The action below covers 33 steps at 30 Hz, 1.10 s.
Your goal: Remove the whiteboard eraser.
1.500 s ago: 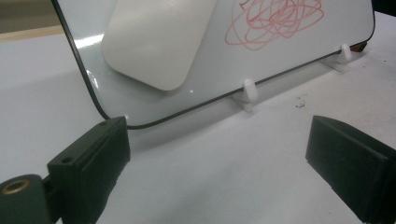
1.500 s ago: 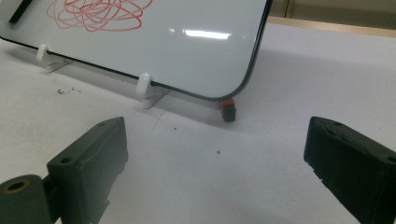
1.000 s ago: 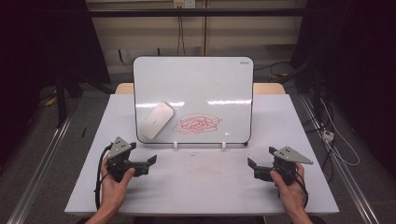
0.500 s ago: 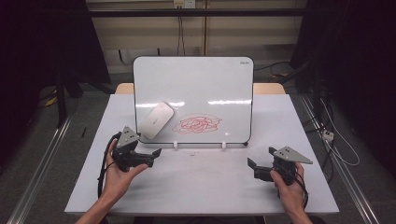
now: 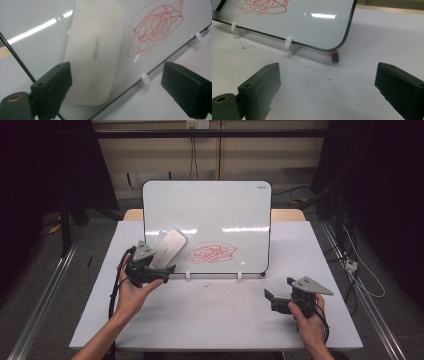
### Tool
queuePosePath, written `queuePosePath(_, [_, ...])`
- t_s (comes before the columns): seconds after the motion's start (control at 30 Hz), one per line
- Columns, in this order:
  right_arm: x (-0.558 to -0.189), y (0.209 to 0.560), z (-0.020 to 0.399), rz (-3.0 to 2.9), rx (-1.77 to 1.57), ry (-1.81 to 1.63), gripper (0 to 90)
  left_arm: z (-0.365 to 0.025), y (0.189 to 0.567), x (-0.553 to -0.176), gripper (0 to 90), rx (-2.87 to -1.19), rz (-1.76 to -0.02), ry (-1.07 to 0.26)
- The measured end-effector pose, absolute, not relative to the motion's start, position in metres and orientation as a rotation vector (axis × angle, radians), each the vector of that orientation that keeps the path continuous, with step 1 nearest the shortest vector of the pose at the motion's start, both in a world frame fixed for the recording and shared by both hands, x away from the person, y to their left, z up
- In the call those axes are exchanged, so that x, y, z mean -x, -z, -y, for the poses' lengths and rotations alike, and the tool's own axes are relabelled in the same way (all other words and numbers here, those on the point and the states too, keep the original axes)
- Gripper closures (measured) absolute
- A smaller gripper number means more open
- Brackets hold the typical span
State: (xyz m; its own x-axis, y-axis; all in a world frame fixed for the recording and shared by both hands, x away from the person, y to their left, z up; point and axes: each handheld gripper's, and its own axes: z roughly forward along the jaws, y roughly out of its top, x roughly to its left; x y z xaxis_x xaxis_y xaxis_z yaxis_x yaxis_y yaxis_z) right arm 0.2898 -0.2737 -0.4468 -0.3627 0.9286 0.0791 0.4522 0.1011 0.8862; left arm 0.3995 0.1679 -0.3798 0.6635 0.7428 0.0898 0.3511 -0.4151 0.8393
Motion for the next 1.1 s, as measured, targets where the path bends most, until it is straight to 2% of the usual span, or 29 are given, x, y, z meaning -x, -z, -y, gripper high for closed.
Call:
queuePosePath(0.2, [-0.289, 0.447, 0.274, -1.870, -1.348, -1.219, 6.6, -0.168, 0.370, -0.412, 11.0, -2.048, -0.828, -0.652])
queuePosePath(0.27, [-0.289, 0.446, 0.274, -1.874, -1.339, -1.220, 6.3, -0.165, 0.371, -0.416, 11.4, -2.075, -0.818, -0.706])
queuePosePath(0.57, [-0.289, 0.446, 0.274, -1.880, -1.337, -1.218, 6.2, -0.152, 0.379, -0.421, 14.5, -2.149, -0.789, -0.784])
queuePosePath(0.7, [-0.289, 0.447, 0.273, -1.884, -1.339, -1.222, 6.2, -0.147, 0.379, -0.423, 20.2, -2.163, -0.781, -0.819])
queuePosePath(0.9, [-0.291, 0.448, 0.274, -1.884, -1.335, -1.224, 6.2, -0.138, 0.382, -0.425, 22.1, -2.215, -0.736, -0.879])
queuePosePath(1.1, [-0.290, 0.448, 0.275, -1.885, -1.338, -1.223, 6.2, -0.133, 0.384, -0.424, 29.9, -2.223, -0.736, -0.922])
